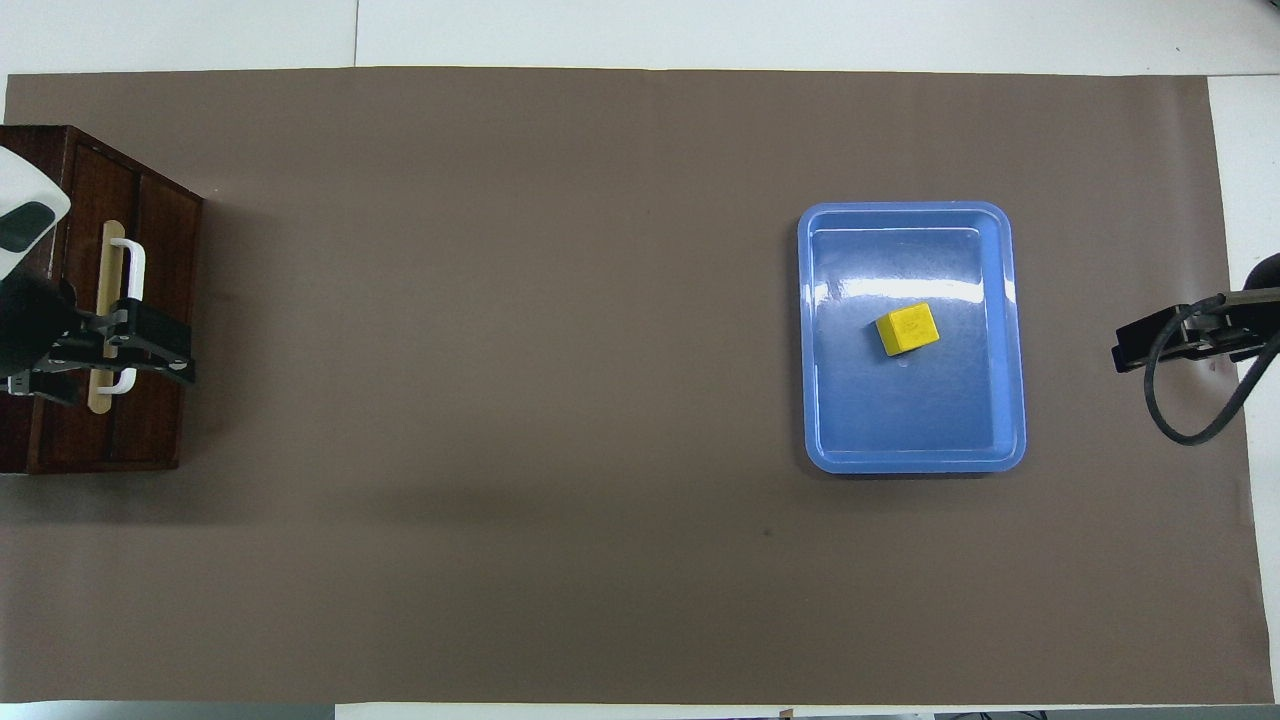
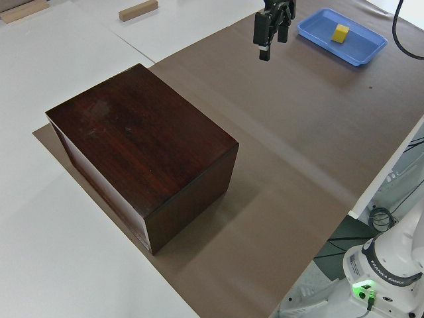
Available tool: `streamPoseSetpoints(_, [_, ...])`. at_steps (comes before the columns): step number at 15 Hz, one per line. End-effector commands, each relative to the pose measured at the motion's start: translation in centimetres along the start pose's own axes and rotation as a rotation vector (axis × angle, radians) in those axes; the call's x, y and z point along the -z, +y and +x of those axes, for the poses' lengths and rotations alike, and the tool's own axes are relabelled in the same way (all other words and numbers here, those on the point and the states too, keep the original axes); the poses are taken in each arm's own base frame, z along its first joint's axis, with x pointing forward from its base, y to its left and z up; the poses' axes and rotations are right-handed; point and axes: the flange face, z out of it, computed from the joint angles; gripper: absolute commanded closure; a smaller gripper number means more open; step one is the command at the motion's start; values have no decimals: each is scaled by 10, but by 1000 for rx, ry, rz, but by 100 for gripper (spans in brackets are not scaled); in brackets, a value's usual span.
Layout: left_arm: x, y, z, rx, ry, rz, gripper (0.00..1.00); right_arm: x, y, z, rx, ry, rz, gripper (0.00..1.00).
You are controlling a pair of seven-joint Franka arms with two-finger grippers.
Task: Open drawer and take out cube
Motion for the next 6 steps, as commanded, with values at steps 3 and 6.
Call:
streamPoseSetpoints(3, [1, -3, -5, 6, -5, 3, 0, 3, 0, -1, -13, 32, -30, 0])
streamPoseSetpoints(6, [1, -3, -5, 6, -5, 3, 0, 3, -1, -1, -13, 33, -27, 0])
